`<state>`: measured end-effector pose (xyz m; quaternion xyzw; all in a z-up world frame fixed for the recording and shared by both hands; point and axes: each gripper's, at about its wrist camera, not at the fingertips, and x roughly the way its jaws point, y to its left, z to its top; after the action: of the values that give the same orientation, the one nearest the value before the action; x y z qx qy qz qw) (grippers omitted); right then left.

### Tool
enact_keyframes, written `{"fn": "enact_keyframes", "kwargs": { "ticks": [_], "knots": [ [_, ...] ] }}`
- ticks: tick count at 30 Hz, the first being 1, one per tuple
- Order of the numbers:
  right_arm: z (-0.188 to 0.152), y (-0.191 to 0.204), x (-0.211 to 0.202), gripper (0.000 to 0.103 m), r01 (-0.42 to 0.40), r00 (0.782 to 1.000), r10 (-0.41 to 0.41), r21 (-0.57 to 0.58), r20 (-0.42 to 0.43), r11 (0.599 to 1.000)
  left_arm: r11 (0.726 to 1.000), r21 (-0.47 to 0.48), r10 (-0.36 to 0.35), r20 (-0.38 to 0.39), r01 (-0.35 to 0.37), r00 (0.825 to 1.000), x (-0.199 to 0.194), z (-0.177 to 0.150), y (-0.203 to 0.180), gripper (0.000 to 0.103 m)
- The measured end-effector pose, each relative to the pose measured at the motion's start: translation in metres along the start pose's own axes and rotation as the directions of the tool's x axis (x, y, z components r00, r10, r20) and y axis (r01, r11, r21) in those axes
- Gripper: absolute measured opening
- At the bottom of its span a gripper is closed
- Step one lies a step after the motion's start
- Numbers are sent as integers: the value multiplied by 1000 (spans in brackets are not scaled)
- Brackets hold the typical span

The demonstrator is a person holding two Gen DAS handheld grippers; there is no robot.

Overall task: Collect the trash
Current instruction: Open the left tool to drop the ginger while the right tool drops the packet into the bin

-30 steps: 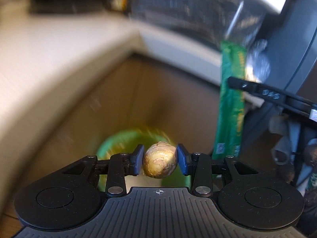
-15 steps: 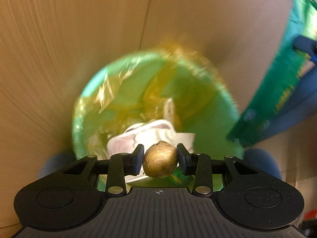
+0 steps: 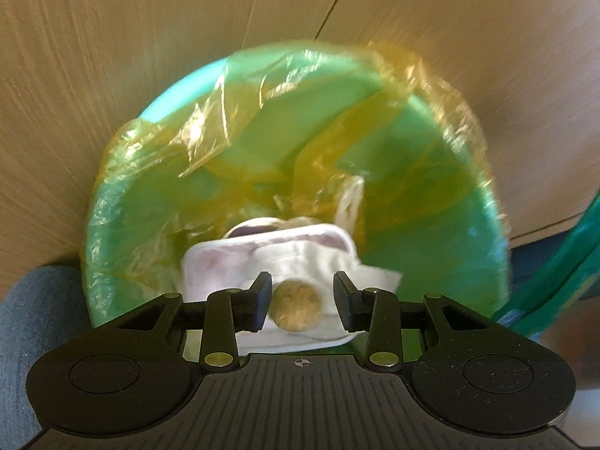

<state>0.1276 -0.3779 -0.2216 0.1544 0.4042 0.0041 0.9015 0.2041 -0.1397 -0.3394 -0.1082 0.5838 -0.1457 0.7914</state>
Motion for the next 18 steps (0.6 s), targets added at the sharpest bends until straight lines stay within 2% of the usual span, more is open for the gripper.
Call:
{"fn": "enact_keyframes", "kwargs": {
  "ticks": [6,10,14,18],
  "knots": [
    [2,-9,12,28,9,998,-4,73,-62,997,997,-60,-50,93,56,994,-41,0,9,40],
    [1,-6,13,28,-34,996,44,126,-76,991,996,-37,-71,144,77,987,-75,-9,17,40],
    [2,13,13,28,-53,997,62,173,-50,983,998,-31,-58,152,63,987,-97,-24,27,40],
    [1,40,20,28,-19,1000,23,213,-19,977,993,-41,-99,176,108,979,-120,-33,37,40]
  ]
}}
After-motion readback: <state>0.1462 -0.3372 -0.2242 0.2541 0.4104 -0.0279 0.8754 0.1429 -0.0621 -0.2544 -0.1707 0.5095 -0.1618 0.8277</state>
